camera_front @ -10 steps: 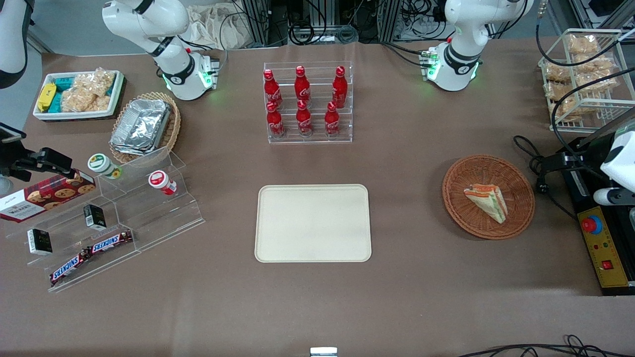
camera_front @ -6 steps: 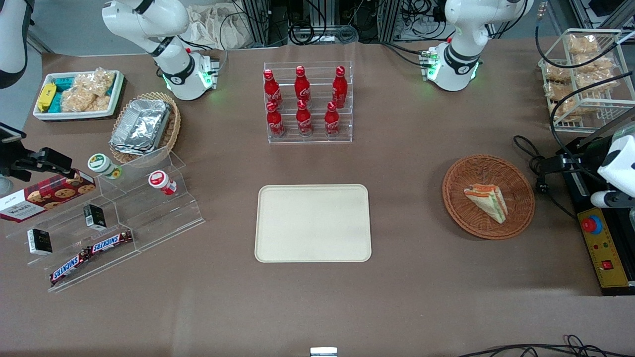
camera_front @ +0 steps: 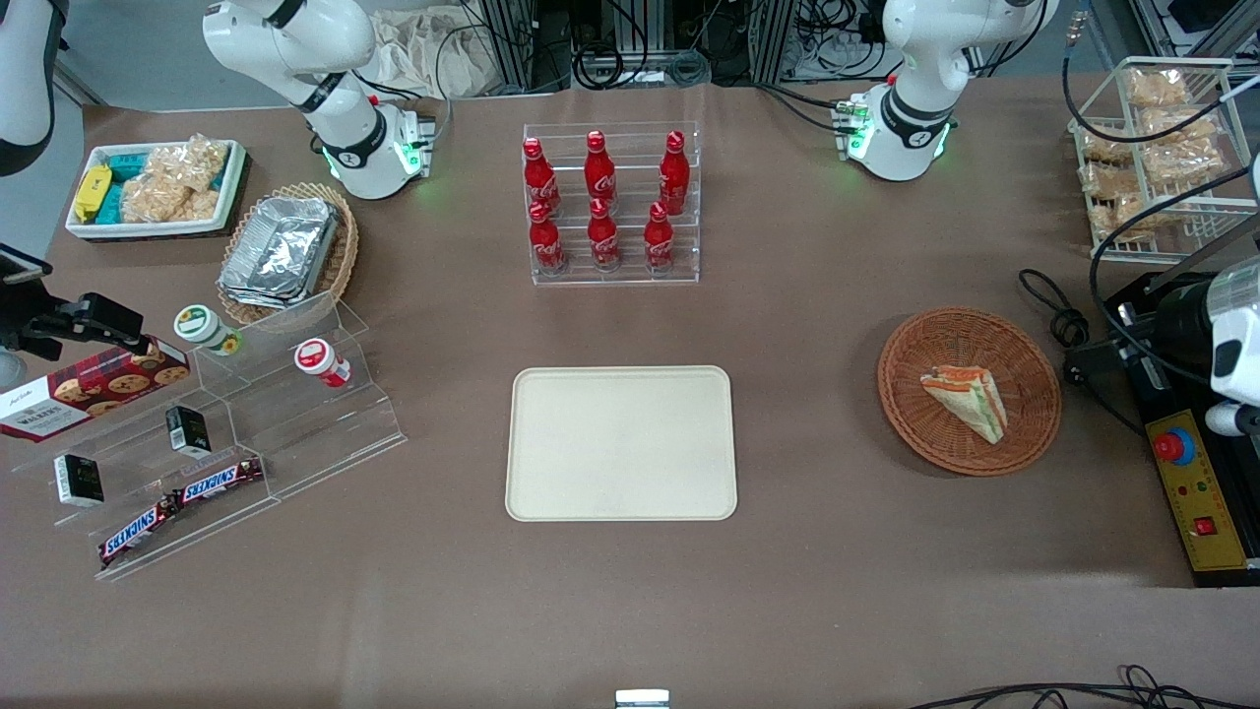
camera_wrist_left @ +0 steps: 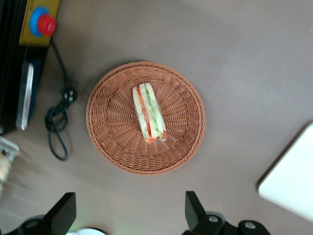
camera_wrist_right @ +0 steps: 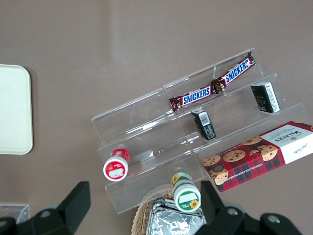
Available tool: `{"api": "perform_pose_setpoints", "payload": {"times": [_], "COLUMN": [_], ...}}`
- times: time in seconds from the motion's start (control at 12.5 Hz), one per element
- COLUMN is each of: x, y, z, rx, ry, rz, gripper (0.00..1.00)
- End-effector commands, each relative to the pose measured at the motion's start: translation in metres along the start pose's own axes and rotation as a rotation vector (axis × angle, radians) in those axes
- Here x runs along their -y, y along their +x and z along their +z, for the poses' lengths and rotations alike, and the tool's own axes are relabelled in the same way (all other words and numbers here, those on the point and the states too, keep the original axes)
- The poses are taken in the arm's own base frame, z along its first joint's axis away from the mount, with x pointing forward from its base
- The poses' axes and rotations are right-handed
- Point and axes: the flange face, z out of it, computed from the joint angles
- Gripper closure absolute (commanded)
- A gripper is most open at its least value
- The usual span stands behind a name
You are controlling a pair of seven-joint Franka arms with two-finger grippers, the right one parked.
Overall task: Place sandwich from basket to tray
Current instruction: 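Move the left gripper toward the wicker basket with the sandwich, then lower the open left gripper over the wrapped sandwich in the basket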
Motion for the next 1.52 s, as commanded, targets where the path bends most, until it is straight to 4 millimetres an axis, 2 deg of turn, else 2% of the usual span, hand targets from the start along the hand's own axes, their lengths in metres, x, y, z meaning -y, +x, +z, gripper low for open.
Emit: {"api": "perform_pose_setpoints", "payload": {"times": [0.0,0.32,0.48,0.64,0.96,1.2,1.44], "x": [-0.005,-0.001,-0.002,-0.004,0.008,0.015,0.015], "y": [-0.005,-0.014,-0.008,-0.003,-0.022,-0.03,-0.026], "z": [0.034,0.112,0.151,0.186,0.23,0.243,0.25], "rx": [-0.054,-0.091,-0.056,-0.038,-0.048,-0.042,-0.066], "ry": [-0.029,-0.067,-0.065,-0.042,-0.043,-0.022,-0.02], "rz": [-0.265,-0.541,-0.661,-0.71,-0.706,-0.7,-0.684], "gripper": [0.0,0.0,0.0,0.0,0.0,0.0,0.0]}}
